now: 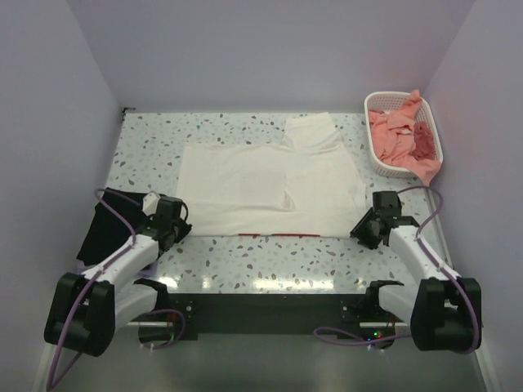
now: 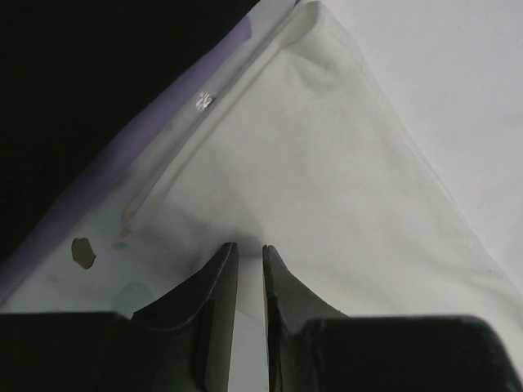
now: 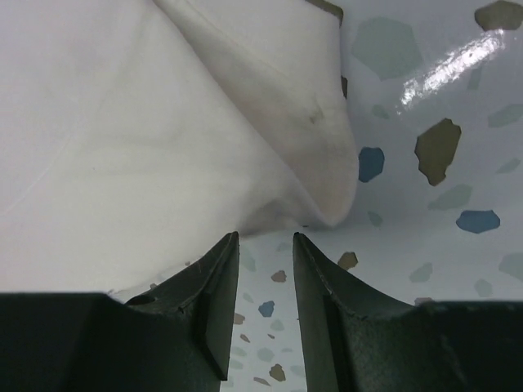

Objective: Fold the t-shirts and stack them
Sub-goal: Fold the tshirt

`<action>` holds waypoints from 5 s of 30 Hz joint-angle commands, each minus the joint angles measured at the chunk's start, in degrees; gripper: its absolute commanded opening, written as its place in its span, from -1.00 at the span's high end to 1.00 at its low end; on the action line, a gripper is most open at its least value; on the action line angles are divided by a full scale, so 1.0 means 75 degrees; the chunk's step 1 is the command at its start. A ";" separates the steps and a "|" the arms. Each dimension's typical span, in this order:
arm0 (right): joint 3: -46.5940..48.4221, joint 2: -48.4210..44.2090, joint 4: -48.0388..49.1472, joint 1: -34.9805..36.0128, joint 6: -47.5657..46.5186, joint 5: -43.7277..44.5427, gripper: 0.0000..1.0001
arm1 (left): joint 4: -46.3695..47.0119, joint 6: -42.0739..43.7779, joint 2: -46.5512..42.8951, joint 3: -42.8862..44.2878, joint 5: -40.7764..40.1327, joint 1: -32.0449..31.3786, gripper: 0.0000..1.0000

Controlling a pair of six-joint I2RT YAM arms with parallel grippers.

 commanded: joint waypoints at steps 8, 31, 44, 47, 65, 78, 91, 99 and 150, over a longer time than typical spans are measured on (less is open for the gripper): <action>0.0792 -0.1385 -0.0250 -0.0025 -0.0142 -0.1588 0.21 | -0.1400 0.0144 -0.1173 0.1128 0.0288 -0.0067 0.30; 1.0630 0.8116 0.4160 0.0725 -0.2566 -0.0384 0.09 | -0.0309 0.4234 0.7674 1.0434 -0.0813 0.0894 -0.04; 1.2383 1.0029 0.3619 0.0503 -0.3387 -0.0091 0.03 | -0.0672 0.4622 0.9761 1.2099 -0.1083 0.0918 0.00; 1.2336 1.0052 0.3584 0.0456 -0.3446 -0.0126 0.02 | -0.0778 0.4493 0.9972 1.2228 -0.1002 0.0918 0.06; 1.2746 1.0568 0.2683 0.0268 -0.2779 -0.0232 -0.05 | -0.1083 0.4200 0.9808 1.1713 -0.1317 0.0847 0.39; 1.3261 1.1130 0.2143 0.0280 -0.2544 -0.0232 -0.05 | -0.0860 0.4211 0.9316 1.1291 -0.1271 0.0754 1.00; 1.3965 1.1810 0.2119 0.0350 -0.2181 -0.0771 -0.06 | -0.0591 0.4177 0.9000 1.1080 -0.1142 0.0730 1.00; 1.4083 1.1974 0.2201 0.0550 -0.2169 -0.0829 0.15 | -0.0473 0.4153 0.8894 1.0998 -0.1024 0.0730 1.00; 0.8728 0.6188 0.2671 0.0444 -0.2286 0.0120 1.00 | -0.0590 0.3767 0.7114 0.9839 -0.1411 0.0754 1.00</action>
